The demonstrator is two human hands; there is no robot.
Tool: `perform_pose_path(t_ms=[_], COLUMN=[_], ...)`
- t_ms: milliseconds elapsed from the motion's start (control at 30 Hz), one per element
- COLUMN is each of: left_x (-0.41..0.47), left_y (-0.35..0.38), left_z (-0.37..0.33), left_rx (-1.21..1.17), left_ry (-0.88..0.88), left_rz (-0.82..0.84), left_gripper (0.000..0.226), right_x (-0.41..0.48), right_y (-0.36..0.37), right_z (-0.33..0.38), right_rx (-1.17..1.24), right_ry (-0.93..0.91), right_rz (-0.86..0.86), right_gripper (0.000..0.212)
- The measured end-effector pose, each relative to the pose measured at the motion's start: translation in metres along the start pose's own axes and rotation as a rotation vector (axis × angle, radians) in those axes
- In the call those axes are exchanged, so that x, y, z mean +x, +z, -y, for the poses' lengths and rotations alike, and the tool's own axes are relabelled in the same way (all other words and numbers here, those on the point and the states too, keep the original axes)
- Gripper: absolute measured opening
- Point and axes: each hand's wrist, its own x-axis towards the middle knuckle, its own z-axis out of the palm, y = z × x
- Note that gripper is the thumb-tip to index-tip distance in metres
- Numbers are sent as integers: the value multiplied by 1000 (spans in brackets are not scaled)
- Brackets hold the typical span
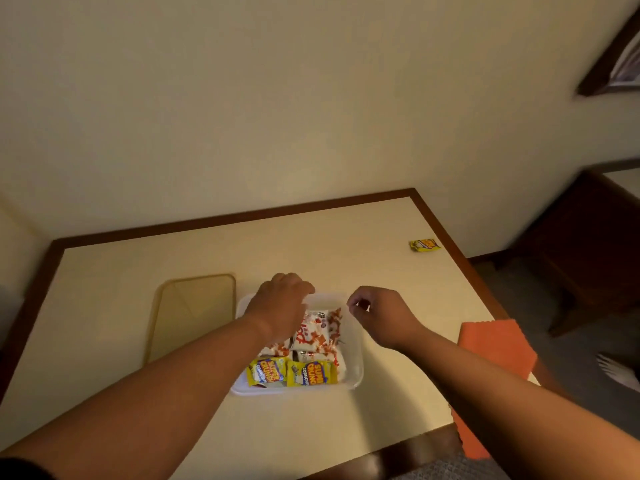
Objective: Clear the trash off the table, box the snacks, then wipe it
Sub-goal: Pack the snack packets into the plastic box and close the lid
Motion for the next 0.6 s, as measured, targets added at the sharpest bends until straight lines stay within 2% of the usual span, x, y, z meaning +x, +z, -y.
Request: perform_pose_path(t_ms=[200, 400, 500, 533, 600], left_x=[54, 108, 135, 141, 151], left_y=[14, 16, 19, 20, 21], left_z=[-29, -73, -90, -93, -99], left_rx=[-121, -184, -210, -202, -200], left_ry=[-93, -76, -100, -107, -130], left_rz=[147, 115, 88, 81, 74], left_gripper=[32, 32, 33, 33, 32], right_x=[28, 70, 100, 110, 128], right_y=[-39, -77, -92, -97, -103], right_z=[-68, -140, -176, -185, -200], right_rx=[32, -67, -65, -19, 227], right_ry=[220, 371, 505, 580, 750], right_rz=[-78, -53, -57, -69, -66], right_gripper=[13, 16, 18, 19, 13])
